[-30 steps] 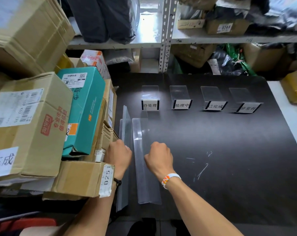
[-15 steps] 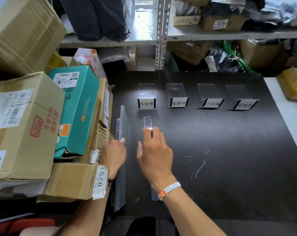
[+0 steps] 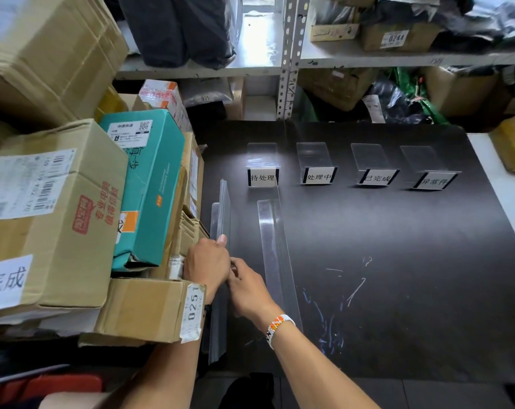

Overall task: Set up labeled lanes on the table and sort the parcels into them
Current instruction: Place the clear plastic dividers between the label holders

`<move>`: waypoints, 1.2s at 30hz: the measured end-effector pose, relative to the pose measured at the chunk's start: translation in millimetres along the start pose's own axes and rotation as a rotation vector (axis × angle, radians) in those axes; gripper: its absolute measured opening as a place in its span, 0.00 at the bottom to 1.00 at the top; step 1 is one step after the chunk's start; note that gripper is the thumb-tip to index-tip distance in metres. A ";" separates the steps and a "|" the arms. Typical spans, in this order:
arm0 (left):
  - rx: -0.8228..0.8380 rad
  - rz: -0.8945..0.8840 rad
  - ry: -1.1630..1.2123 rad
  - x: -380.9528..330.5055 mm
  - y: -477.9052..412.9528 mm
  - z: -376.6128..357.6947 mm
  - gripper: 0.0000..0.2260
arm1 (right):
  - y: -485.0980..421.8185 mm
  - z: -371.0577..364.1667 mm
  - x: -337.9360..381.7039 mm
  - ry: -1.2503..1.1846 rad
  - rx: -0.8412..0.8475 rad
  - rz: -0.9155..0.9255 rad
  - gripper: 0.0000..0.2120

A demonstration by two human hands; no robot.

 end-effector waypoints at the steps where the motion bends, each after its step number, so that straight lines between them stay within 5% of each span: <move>1: 0.004 -0.004 0.001 0.1 -0.5 -1.1 0.24 | -0.2 0.6 2.5 0.004 0.000 0.017 0.21; 8: -0.018 0.016 -0.015 -1.9 3.6 2.6 0.23 | 8.5 1.3 2.7 -0.091 -0.004 -0.009 0.16; 18: -0.015 -0.018 -0.179 -15.6 10.7 5.0 0.18 | 18.5 17.5 38.1 0.471 -0.199 -0.021 0.07; 25: -0.040 -0.024 -0.315 -22.6 21.3 9.0 0.11 | 32.4 18.6 44.2 0.613 -0.182 -0.100 0.08; 28: -0.063 -0.036 -0.310 -22.8 23.3 7.0 0.11 | 52.6 40.9 52.6 0.659 -0.278 -0.106 0.03; 36: -0.054 -0.046 -0.301 -23.4 22.5 5.2 0.11 | 66.3 79.1 52.7 0.849 -0.408 -0.124 0.09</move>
Point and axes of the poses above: each hand's wrist, its own y-axis away from the middle knuckle, its own z-axis out of the back of the hand, x = y × z, the point moved 10 cm from there along -y, towards the middle knuckle, and after that the axes turned 10 degrees about x, right-handed, at the moved point
